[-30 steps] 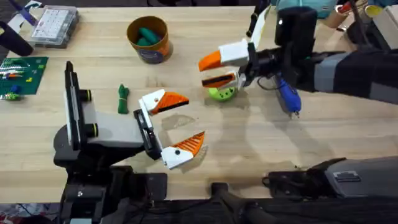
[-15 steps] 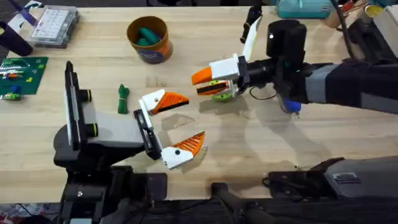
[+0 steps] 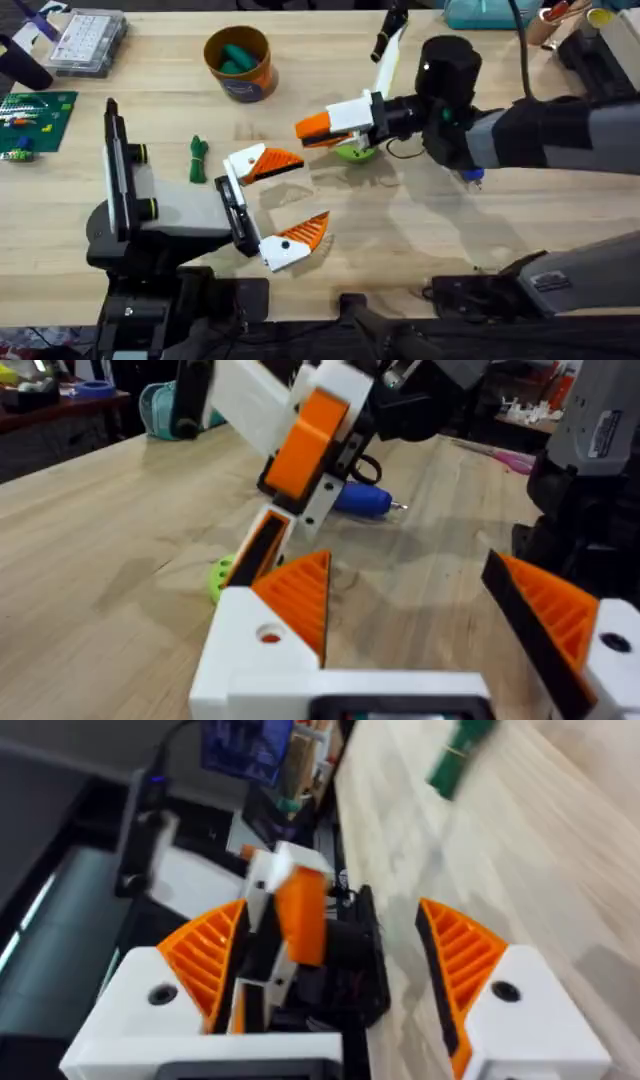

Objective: Pick up the gripper from the table and insert it into the empty holder that is missing its gripper. Then pick up a screw, insert it into the mounting hole, and use the screwdriver to tighten it. Finally, clean up the table by picking up the vegetable and placing it into the bucket.

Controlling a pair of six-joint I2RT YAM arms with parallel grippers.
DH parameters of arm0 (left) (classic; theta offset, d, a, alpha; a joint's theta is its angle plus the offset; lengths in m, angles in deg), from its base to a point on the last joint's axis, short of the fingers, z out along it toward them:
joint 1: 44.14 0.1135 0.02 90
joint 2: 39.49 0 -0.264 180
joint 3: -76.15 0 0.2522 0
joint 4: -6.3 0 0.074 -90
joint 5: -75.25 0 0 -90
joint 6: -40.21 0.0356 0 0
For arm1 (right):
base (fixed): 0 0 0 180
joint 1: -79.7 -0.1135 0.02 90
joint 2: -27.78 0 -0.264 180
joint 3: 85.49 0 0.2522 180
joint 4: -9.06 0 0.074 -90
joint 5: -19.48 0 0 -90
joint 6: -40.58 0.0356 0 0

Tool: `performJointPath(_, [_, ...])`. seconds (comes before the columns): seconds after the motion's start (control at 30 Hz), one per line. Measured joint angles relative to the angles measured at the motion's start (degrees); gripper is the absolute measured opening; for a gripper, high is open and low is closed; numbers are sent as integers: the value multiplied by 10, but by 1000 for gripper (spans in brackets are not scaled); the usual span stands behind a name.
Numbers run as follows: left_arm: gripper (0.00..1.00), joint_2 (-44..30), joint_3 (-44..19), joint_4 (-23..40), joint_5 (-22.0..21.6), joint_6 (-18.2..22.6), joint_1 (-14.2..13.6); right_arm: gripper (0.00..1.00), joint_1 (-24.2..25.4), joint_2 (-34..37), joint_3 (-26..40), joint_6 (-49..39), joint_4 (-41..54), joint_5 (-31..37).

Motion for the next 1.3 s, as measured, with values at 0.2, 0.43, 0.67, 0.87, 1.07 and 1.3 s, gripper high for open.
performJointPath(0.2, [990, 0, 0, 0, 0, 0, 0, 977, -36, -1, 0, 64, -39, -4])
performJointPath(0.43, [990, 0, 0, 2, 0, 0, 0, 977, -50, -1, 0, 100, -33, -6])
performJointPath(0.67, [990, 0, 0, 2, 0, 0, 0, 977, -50, -1, 0, 122, -33, -6])
performJointPath(0.87, [990, 0, 0, 2, 0, 0, 0, 977, -56, -1, 0, 134, -33, -6])
performJointPath(1.07, [990, 0, 0, 3, 0, 0, 0, 972, -65, -1, -24, 147, -45, 9])
performJointPath(1.3, [990, 0, 0, 3, 0, 0, 0, 979, -64, -1, -80, 192, -196, 51])
